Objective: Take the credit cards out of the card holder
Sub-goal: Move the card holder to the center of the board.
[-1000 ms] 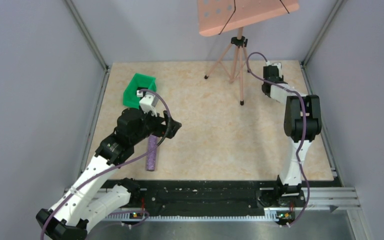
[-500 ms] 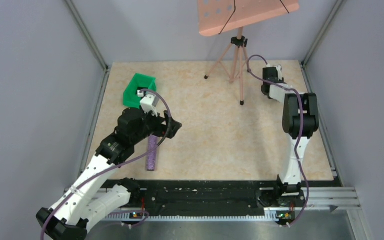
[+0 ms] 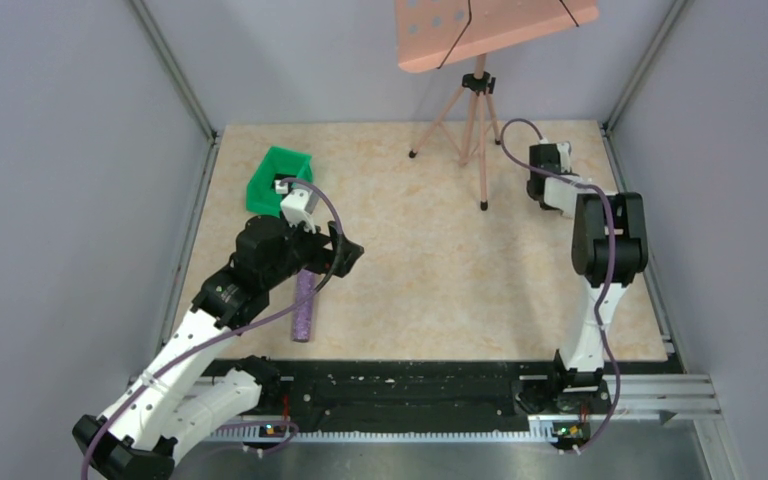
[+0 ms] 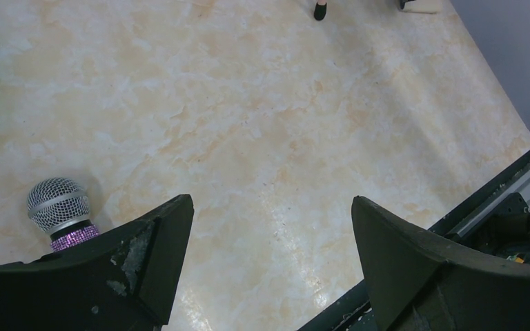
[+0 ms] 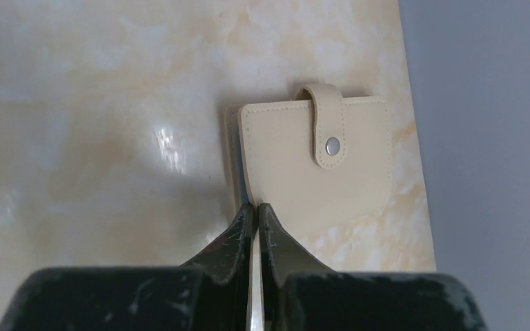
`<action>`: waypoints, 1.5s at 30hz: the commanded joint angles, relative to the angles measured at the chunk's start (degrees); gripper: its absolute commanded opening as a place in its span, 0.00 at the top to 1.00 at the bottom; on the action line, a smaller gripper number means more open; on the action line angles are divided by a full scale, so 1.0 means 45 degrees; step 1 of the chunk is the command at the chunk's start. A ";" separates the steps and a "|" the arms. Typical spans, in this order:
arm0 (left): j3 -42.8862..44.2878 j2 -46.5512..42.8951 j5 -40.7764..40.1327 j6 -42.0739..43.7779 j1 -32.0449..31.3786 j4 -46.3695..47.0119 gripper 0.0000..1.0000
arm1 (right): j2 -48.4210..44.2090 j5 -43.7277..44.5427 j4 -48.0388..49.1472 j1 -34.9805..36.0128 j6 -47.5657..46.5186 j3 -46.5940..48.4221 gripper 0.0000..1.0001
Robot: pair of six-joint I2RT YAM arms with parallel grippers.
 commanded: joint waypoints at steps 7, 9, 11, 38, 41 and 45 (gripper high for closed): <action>0.0029 -0.0449 -0.0340 0.0168 -0.0040 0.0331 0.10 | -0.3444 -0.1704 -0.3110 0.0427 0.2678 -0.2095 1.00; 0.0055 -0.0461 -0.0485 0.0155 -0.0038 0.0243 0.10 | -0.4130 -0.1928 -0.3864 0.0860 0.3407 -0.2743 1.00; 0.0086 -0.0478 -0.0651 0.0151 -0.0031 0.0151 0.11 | -0.4856 -0.2384 -0.4338 0.1566 0.4044 -0.3590 1.00; 0.0039 -0.1281 -0.2676 0.0609 -0.0066 -0.0231 0.13 | -0.6342 -0.7697 0.0312 1.0198 1.4678 -0.6276 0.92; 0.0022 -0.1214 -0.2846 0.0626 -0.0065 -0.0245 0.13 | -0.6297 -0.7942 -0.0057 1.0176 1.3051 -0.5547 0.80; 0.0066 -0.0954 -0.3067 0.0620 -0.0073 -0.0220 0.13 | -0.6936 -0.7332 -0.1789 1.0149 0.9921 -0.4966 0.53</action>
